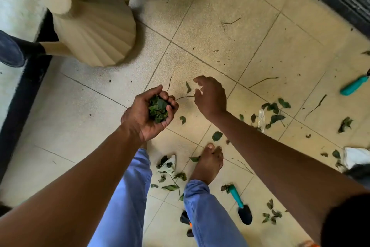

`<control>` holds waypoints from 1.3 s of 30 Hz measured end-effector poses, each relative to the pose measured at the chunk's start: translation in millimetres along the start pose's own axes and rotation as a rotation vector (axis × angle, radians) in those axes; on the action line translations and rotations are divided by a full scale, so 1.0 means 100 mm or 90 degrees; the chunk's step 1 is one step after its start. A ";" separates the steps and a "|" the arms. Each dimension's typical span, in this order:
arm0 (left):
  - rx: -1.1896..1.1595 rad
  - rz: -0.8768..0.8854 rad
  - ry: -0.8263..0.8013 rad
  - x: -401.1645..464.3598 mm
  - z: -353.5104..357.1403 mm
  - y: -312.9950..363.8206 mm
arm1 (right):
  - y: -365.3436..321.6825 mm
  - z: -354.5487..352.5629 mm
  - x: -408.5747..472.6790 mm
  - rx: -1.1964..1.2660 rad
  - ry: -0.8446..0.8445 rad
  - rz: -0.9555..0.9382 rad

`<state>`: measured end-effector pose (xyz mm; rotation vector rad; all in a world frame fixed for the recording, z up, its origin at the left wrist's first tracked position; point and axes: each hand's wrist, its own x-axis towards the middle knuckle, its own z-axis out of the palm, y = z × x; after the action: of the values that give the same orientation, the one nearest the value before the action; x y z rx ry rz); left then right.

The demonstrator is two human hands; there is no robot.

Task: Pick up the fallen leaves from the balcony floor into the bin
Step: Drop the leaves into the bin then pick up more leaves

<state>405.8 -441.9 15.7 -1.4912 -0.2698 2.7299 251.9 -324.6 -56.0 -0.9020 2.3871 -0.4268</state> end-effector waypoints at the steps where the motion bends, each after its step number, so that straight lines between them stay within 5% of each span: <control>1: 0.008 -0.003 0.011 0.01 -0.05 0.03 | 0.05 0.13 0.06 -0.019 -0.020 0.006; 7: 0.072 0.005 0.090 0.11 -0.26 0.27 | 0.18 0.64 0.28 -0.078 -0.045 0.033; 17: 0.059 -0.009 0.047 0.21 -0.33 0.40 | 0.19 0.87 0.45 -0.061 -0.053 0.061; 21: 0.033 -0.004 0.048 0.18 -0.26 0.36 | -0.04 0.51 0.34 0.110 0.025 0.066; 28: 0.116 0.007 0.071 0.15 0.09 0.18 | -0.69 -0.67 -0.41 0.202 0.128 -0.117; 33: 0.289 0.005 0.084 0.20 0.31 -0.13 | -0.77 -0.63 -0.88 0.041 0.118 -0.129; 39: 0.288 -0.056 0.114 0.19 0.36 -0.52 | -0.67 -0.54 -1.18 -0.130 0.089 -0.084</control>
<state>362.0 -393.5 27.8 -1.5249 0.2629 2.3519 327.9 -287.8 62.8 -1.1604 2.5425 -0.3082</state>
